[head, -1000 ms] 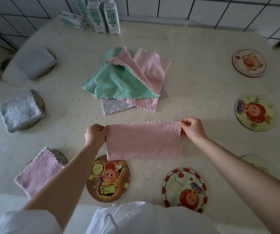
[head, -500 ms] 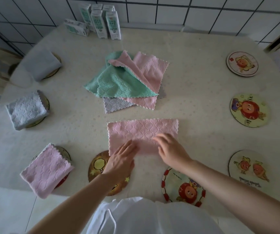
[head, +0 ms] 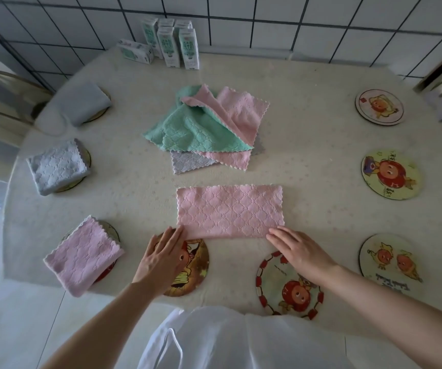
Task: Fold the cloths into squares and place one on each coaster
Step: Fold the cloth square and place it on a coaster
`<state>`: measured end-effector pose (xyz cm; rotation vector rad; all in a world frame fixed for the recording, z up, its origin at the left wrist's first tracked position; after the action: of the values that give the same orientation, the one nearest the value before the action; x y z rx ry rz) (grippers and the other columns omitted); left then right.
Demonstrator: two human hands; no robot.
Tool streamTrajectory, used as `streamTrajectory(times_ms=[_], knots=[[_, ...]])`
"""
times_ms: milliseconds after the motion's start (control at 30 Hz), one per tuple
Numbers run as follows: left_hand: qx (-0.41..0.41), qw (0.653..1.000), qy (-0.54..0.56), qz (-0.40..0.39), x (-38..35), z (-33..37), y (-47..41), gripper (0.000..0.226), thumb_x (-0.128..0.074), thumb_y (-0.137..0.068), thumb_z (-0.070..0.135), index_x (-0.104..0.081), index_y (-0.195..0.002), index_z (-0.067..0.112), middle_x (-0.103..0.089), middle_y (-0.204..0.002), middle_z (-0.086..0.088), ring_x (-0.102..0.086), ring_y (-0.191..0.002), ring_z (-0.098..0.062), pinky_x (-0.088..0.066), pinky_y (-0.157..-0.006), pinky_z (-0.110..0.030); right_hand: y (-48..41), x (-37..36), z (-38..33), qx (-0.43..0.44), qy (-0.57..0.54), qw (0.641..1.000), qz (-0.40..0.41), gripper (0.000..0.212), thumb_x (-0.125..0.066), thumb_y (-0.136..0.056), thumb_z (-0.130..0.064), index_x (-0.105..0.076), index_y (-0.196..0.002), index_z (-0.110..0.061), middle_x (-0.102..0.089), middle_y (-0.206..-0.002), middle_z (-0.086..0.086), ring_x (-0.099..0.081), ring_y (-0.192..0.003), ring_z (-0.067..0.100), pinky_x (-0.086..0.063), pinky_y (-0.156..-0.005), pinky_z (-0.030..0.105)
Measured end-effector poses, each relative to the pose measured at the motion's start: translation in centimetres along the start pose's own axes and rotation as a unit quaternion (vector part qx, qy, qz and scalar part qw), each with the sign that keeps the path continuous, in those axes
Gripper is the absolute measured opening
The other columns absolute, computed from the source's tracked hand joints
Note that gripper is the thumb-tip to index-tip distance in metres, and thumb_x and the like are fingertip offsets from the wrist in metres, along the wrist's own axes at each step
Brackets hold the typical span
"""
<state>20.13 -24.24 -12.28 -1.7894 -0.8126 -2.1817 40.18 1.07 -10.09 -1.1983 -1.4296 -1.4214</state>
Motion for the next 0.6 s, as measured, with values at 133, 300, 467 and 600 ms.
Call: streamTrajectory(times_ms=[133, 300, 467, 600], knots=[[0.034, 0.999, 0.014, -0.017, -0.4, -0.8, 0.9, 0.076, -0.013, -0.091, 0.064, -0.014, -0.152, 0.019, -0.013, -0.157, 0.006, -0.012, -0.145, -0.022, -0.014, -0.116, -0.044, -0.7, 0.6, 0.0, -0.014, -0.012, 1.0, -0.017, 0.085, -0.063, -0.067, 0.017, -0.035, -0.143, -0.009, -0.043, -0.142, 0.006, -0.044, -0.129, 0.025, -0.043, -0.104, 0.036], [0.052, 0.998, 0.016, 0.015, 0.8, 0.2, 0.8, 0.065, -0.031, -0.093, 0.05, -0.027, -0.15, 0.019, -0.023, -0.156, 0.001, -0.021, -0.144, -0.028, -0.018, -0.114, -0.047, -3.1, 1.3, -0.7, -0.029, 0.011, 0.998, -0.055, 0.083, -0.065, -0.064, 0.011, -0.032, -0.137, -0.012, -0.037, -0.134, 0.007, -0.042, -0.116, 0.025, -0.045, -0.094, 0.037], [-0.036, 0.999, -0.002, 0.02, 0.9, 4.2, -0.3, 0.061, -0.062, -0.083, 0.029, -0.044, -0.14, 0.018, -0.033, -0.153, -0.004, -0.03, -0.141, -0.03, -0.033, -0.11, -0.051, -4.3, 1.3, -0.9, -0.06, 0.032, 0.995, -0.074, 0.083, -0.07, -0.057, 0.005, -0.034, -0.129, -0.015, -0.039, -0.122, 0.01, -0.043, -0.106, 0.027, -0.047, -0.086, 0.038], [-0.064, 0.998, 0.002, -0.013, 0.3, 6.8, -1.3, 0.059, -0.032, -0.09, 0.034, -0.032, -0.147, 0.019, -0.03, -0.154, -0.001, -0.021, -0.144, -0.027, -0.027, -0.113, -0.049, -4.7, 1.7, -0.7, -0.072, 0.042, 0.995, -0.047, 0.073, -0.077, -0.054, 0.004, -0.048, -0.118, -0.012, -0.052, -0.108, 0.008, -0.051, -0.096, 0.028, -0.047, -0.077, 0.04]])
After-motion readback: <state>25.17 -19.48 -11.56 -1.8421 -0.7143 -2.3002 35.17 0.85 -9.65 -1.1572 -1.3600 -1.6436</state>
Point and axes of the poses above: each hand's wrist, its own y-axis away from the middle knuckle, its own x-axis out of the back of the hand, z = x × y, the point moved 6 cm from there along -y, towards the middle knuckle
